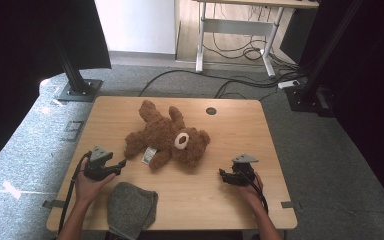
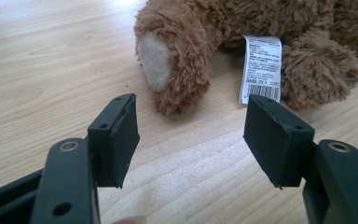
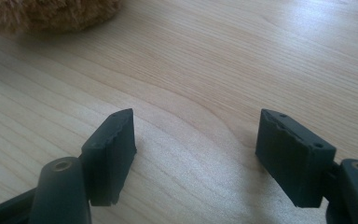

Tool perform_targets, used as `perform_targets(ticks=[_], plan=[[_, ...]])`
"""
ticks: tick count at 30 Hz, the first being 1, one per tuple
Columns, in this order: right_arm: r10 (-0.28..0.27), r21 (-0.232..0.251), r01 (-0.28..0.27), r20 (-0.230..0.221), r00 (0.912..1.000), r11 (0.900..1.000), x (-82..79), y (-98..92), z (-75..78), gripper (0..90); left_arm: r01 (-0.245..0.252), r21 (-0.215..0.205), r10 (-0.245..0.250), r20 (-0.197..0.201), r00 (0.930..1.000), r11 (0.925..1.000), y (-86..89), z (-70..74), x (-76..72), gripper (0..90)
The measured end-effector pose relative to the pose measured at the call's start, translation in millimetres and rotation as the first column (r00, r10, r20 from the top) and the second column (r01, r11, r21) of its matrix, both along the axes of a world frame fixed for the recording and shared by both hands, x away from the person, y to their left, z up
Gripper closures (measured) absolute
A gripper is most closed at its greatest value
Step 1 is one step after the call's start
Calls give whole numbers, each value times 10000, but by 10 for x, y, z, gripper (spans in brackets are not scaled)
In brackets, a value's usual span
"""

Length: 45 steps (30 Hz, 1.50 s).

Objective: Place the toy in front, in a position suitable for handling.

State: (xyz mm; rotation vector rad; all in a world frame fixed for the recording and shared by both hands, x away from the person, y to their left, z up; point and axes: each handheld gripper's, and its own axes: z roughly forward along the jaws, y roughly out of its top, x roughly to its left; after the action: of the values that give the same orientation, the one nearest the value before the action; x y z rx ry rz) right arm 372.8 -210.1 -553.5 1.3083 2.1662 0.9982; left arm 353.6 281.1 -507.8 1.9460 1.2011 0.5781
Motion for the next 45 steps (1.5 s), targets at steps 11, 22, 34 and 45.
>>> perform_targets(ticks=[11, 22, 34, 45], plan=[[-70, -10, 70, 7, 10000, 10000, -10, -3, 0, 283, 77, 51, -77, 15, 10000, 10000, -36, 20, 15, 344], [-196, -9, 196, 13, 9998, 9998, -20, 4, 0, 283, 175, 58, -175, 102, 9998, 9998, -104, 139, 313, 342], [-288, 6, 288, 1, 9996, 9996, -37, 0, 0, 283, 588, 8, -587, -374, 9976, 9983, -228, 98, 865, 240], [-446, 11, 446, -5, 9990, 9990, -81, -8, -1, 283, 829, 372, -798, -792, 9937, 9959, -320, -89, 1043, 247]])
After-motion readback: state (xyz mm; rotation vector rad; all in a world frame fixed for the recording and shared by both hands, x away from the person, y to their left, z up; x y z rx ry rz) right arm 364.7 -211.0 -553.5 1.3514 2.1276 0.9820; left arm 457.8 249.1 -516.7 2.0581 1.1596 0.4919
